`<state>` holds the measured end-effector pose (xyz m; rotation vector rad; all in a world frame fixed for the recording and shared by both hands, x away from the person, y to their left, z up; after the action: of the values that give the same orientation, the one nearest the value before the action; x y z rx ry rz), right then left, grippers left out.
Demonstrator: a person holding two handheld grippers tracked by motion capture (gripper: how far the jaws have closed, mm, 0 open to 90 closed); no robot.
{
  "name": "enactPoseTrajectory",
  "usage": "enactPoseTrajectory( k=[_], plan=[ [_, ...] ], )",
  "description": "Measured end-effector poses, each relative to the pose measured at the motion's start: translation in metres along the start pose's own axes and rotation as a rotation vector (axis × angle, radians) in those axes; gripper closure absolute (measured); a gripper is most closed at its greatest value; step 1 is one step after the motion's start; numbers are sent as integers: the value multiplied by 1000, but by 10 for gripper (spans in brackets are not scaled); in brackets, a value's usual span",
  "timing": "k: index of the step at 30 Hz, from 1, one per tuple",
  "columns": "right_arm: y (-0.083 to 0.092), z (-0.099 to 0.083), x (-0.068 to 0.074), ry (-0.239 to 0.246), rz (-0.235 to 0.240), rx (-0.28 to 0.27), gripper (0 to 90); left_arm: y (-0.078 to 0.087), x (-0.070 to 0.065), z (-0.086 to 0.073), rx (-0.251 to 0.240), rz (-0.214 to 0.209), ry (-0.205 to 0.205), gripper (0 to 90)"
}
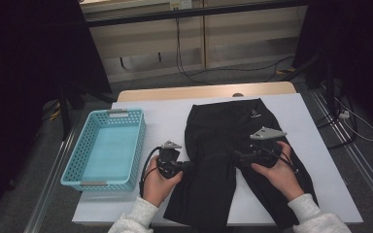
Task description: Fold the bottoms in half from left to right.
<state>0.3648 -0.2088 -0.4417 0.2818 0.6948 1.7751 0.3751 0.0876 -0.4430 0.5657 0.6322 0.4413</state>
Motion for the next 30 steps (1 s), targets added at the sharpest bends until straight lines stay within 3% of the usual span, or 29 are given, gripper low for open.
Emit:
enactPoseTrajectory(
  k=[9, 20, 30],
  plan=[
    [-10, 7, 8, 11, 3, -10, 155, -6, -7, 2, -4, -16, -23, 889],
    [-22, 19, 20, -16, 37, -9, 150, -14, -13, 3, -13, -33, -36, 889],
    [-32, 27, 30, -29, 36, -38, 155, -21, -19, 3, -6, -38, -68, 890]
  ],
)
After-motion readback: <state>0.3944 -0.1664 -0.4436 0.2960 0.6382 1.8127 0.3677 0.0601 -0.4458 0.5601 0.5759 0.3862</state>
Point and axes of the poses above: each handheld gripper's, and its own axes: y roughly backward along the jaws, z roughly out of its top, x roughly to its left, the point moved 1 cm from there along -y, roughly forward along the jaws, and after that the axes turned 11 degrees about -z, right-handed, at the moved point
